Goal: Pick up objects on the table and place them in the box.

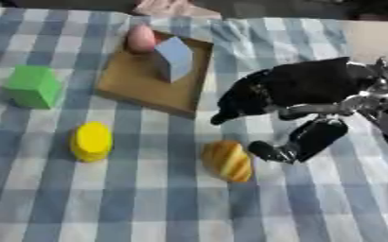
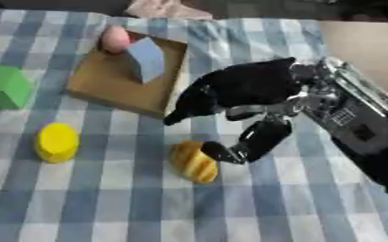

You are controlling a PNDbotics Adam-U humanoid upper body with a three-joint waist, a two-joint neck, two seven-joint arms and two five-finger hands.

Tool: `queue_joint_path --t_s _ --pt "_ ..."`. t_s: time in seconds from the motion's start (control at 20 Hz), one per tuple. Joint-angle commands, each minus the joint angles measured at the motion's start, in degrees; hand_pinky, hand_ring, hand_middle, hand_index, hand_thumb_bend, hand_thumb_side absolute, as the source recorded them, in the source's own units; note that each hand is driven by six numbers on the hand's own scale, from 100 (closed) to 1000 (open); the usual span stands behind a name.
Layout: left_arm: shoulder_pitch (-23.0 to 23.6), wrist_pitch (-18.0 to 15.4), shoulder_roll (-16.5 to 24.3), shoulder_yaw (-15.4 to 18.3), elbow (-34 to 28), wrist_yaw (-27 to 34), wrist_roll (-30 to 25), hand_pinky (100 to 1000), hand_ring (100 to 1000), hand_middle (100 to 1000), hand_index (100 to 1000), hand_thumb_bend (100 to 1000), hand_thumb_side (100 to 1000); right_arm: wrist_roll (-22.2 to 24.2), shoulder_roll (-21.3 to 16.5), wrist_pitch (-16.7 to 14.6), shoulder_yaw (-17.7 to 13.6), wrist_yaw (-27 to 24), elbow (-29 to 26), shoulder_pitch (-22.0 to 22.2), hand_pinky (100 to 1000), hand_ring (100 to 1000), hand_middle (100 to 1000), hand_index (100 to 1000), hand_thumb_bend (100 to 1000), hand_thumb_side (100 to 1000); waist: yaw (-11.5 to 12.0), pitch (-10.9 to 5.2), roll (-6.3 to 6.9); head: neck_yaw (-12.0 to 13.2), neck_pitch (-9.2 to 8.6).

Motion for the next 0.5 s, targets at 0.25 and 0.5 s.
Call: queue_joint_path --t_s 0.25,0.5 --pt "-0.7 -0.1 0.2 0.1 -1.2 0.0 -0.3 756 840 725 849 100 637 2.2 0.6 -3.1 0.8 3.6 4.0 -0.1 882 895 799 946 100 548 0.4 -0.58 0.33 -0.2 -0.28" --pt "-0.8 -0.1 0.1 0.0 -1.2 0.0 -0.5 756 841 724 849 100 636 0.5 1.1 -4.5 0.9 6.8 7.2 0.4 882 896 795 938 100 580 0.5 -0.21 0.53 -0.1 -0.56"
